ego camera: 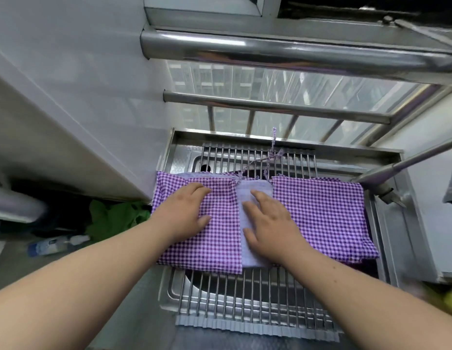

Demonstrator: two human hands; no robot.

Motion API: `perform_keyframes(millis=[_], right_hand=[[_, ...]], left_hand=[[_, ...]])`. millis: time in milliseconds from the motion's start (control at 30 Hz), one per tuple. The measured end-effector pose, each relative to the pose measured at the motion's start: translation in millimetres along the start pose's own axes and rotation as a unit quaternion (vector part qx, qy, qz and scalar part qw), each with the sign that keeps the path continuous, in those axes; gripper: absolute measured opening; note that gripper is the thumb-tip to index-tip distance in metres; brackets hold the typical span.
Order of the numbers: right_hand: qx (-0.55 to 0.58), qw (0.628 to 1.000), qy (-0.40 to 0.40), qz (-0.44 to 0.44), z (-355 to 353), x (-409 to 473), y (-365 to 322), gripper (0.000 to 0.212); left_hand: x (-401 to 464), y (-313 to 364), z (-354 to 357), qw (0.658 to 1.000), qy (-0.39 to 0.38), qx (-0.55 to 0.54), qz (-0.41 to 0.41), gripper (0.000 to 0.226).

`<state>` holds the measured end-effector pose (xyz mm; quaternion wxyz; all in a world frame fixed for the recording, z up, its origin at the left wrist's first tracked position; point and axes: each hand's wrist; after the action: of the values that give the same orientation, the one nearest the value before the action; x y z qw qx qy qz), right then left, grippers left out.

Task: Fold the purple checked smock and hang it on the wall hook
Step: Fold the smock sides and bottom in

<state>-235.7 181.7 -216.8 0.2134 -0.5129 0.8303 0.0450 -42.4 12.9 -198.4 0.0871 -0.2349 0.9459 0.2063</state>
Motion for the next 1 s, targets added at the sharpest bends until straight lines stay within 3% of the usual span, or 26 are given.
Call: perform_keyframes(millis=[133,233,300,400,467,600,767,1000], right_hand=[[-0.012,0.999,0.017,-0.028,17.9,-20.0,-9.5,0.063],[-0.042,0.997,-0.050,-0.049,22.3,-24.5,-19.1,0.072],[-0.055,0.996,-0.061,-0.039,22.4,-25.1,-26.2,0.078],[-0.017,0.998,-0.055,-0.010,24.0,-18.6,-30.0,0.075],[0.020,0.999,-0.044,0.007,24.1,-16.6,-30.7,0.070],[0.038,0.999,-0.001,0.038,17.4,-26.0,-30.5,0.057],[0.057,0.991,-0.009,0.120,7.5,-34.7,-15.9,0.055],[0.065,0.985,-0.029,0.154,-3.9,-51.4,11.3,0.063]], left_hand=[[-50.1,-13.3,14.9,0.995,0.061,-0.020,-0.076,0.056],[-69.8,-22.6,27.3,0.973,0.084,-0.075,-0.200,0.063],[-76.4,-27.6,33.5,0.939,0.091,-0.165,-0.287,0.080],[-75.9,-30.8,35.9,0.850,0.126,-0.355,-0.369,0.100],[-72.8,-30.8,33.3,0.806,0.121,-0.427,-0.392,0.085],[-70.5,-30.9,27.5,0.767,0.050,-0.498,-0.402,0.054],[-68.2,-30.0,19.6,0.771,0.009,-0.514,-0.375,0.039],[-67.8,-15.3,-0.4,0.771,-0.098,-0.518,-0.357,0.023]])
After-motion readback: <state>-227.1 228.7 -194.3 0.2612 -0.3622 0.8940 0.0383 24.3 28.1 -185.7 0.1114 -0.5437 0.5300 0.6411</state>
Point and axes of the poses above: each hand's wrist, its own x-axis towards the middle knuckle, its own z-axis out of the palm, y = z × x, and after that the axes turned 12 degrees about z, right-handed
